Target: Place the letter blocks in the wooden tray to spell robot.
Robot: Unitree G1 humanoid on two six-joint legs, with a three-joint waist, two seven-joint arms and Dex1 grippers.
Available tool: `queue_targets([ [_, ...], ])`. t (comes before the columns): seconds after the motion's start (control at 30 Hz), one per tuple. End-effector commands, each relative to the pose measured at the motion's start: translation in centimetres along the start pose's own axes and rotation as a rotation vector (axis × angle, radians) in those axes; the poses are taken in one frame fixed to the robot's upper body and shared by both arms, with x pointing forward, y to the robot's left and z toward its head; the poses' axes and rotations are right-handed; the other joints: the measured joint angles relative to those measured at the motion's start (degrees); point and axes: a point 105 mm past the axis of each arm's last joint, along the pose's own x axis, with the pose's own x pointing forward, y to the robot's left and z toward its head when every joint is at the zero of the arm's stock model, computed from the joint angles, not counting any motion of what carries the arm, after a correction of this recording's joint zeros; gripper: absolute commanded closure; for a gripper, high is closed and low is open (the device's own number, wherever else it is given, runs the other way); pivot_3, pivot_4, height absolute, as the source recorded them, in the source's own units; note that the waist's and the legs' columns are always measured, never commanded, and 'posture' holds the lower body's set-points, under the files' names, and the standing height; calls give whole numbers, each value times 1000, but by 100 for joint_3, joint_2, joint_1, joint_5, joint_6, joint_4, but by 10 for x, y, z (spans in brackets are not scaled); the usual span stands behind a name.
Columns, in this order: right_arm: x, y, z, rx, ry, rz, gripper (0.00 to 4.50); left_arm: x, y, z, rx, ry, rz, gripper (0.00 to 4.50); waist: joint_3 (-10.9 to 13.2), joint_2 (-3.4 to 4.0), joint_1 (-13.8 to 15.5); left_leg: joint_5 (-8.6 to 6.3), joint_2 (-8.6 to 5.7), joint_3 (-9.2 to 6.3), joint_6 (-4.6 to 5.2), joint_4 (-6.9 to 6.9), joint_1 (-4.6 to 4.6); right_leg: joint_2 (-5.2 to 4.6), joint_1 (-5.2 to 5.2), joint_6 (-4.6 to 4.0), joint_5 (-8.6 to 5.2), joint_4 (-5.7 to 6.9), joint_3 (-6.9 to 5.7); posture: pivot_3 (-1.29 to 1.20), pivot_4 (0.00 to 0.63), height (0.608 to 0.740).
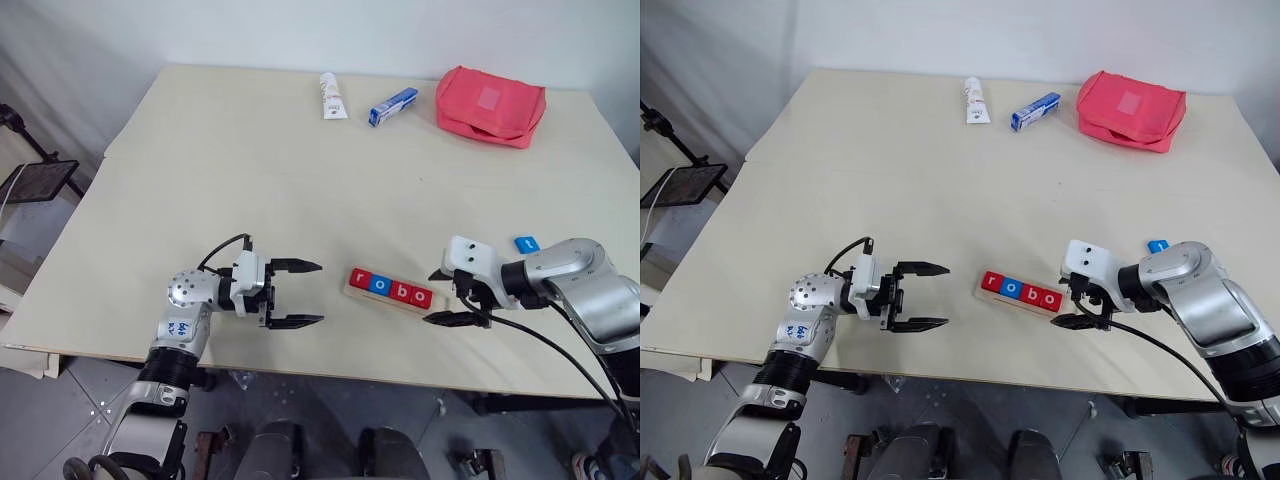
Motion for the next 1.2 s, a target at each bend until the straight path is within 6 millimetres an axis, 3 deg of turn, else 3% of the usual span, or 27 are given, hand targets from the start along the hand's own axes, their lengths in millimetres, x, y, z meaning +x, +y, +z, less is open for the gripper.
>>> queue_targets([
  [0.03, -12, -3, 9, -26, -24, -34, 41, 1, 4, 7, 33, -16, 2, 0, 0, 0, -2, 0, 0, 0, 0, 0, 0, 0, 0, 0, 0, 0, 0, 0, 150, 740],
  [0.33, -35, -4, -2, 61, -68, -132, 41, 3, 5, 7, 31, -22, -2, 0, 0, 0, 10, 0, -2, -4, 0, 0, -2, 0, 2, 1, 0, 0, -1, 0, 150, 740],
  [0.53, -61, -16, -30, 205, -105, -320, 41, 3, 5, 7, 25, -24, -3, 0, 0, 0, 22, 0, -1, -1, 0, 0, -2, 0, 2, 1, 0, 0, -1, 0, 150, 740],
  [0.67, -93, -36, -62, 390, -201, -618, 41, 5, 5, 6, 20, -28, -6, 0, 0, -1, 33, 0, -3, -3, 1, -1, -2, -1, 4, 3, 1, 1, -1, 0, 150, 740],
  [0.73, -100, -41, -69, 435, -235, -706, 41, 6, 5, 6, 17, -30, -9, 0, -1, 0, 22, 0, -4, 2, 0, -2, -1, -2, 2, 4, 2, 1, 2, 0, 150, 740],
  [0.97, -101, -64, -89, 520, -257, -848, 41, 12, 3, 6, 6, -42, -37, 0, -1, 1, -7, 1, 2, 12, -1, -5, 9, 2, 4, 4, 2, 2, 4, 0, 150, 740],
  [1.2, -92, -101, -92, 551, -293, -847, 41, 13, 2, 7, 9, -43, -57, 0, -2, 2, -24, 1, 3, 18, -1, -4, 12, 2, 3, 3, 2, 2, 5, 0, 150, 740],
])
